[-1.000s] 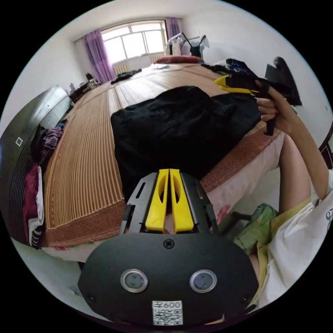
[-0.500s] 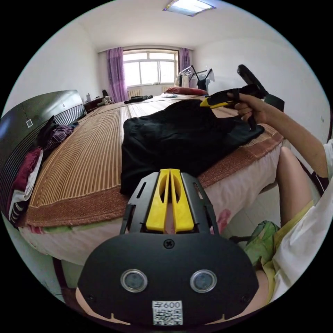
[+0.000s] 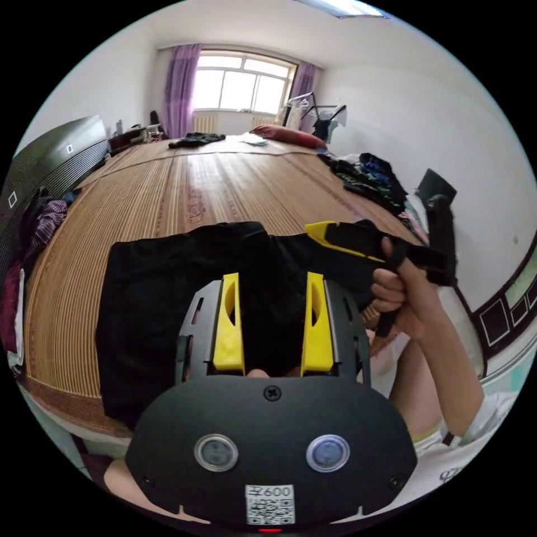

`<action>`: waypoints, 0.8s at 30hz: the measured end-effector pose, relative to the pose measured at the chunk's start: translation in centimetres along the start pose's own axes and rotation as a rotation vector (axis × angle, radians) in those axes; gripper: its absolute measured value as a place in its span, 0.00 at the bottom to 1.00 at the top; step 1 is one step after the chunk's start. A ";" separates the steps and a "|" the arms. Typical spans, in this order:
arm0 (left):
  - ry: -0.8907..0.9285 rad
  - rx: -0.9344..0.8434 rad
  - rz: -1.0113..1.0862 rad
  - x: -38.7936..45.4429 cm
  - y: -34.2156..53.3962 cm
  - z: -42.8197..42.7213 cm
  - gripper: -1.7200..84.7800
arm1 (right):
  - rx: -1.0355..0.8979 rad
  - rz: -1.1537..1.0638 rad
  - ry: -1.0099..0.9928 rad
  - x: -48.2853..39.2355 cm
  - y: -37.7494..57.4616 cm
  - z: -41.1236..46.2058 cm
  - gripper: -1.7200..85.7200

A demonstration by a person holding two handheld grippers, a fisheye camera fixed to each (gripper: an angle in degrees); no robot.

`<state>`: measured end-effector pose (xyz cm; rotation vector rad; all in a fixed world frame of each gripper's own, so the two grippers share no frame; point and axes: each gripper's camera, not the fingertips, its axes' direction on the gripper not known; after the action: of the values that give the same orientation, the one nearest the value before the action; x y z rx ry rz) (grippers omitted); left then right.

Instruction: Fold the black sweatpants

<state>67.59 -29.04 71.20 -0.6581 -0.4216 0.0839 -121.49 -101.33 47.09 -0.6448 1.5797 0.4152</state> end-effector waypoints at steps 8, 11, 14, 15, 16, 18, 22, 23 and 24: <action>-0.232 -0.104 0.058 -1.0 -3.3 0.6 0.19 | -0.290 -0.138 0.116 -3.7 -1.4 10.1 0.04; -0.116 -0.018 -0.032 -4.5 -2.7 -3.0 0.15 | -0.301 -0.181 0.129 -5.2 -0.9 11.7 0.04; 0.005 0.058 -0.094 -7.7 -2.4 -7.2 0.12 | -0.274 -0.182 0.109 -6.1 -0.8 12.3 0.02; 0.026 0.073 -0.097 -8.2 -2.5 -8.2 0.12 | -0.269 -0.180 0.105 -6.2 -0.8 12.4 0.02; 0.054 0.100 -0.099 -9.0 -2.7 -10.3 0.11 | -0.261 -0.191 0.090 -6.7 -0.7 12.7 0.01; 0.068 0.122 -0.088 -10.0 -3.3 -13.1 0.11 | -0.250 -0.211 0.087 -7.6 -0.6 13.1 0.01; 0.116 0.111 -0.069 -12.1 -5.6 -17.0 0.12 | -0.210 -0.293 0.079 -10.4 -0.2 13.9 0.01; 0.163 0.064 -0.052 -12.5 -6.5 -16.4 0.13 | -0.218 -0.301 0.088 -11.1 -0.2 14.4 0.01; 0.197 0.027 -0.044 -12.7 -7.0 -15.7 0.13 | -0.227 -0.299 0.092 -11.3 -0.2 14.8 0.01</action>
<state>61.99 -46.23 59.78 -0.6236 -0.2451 -0.0171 -109.58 -90.62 56.55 -1.0714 1.5033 0.3463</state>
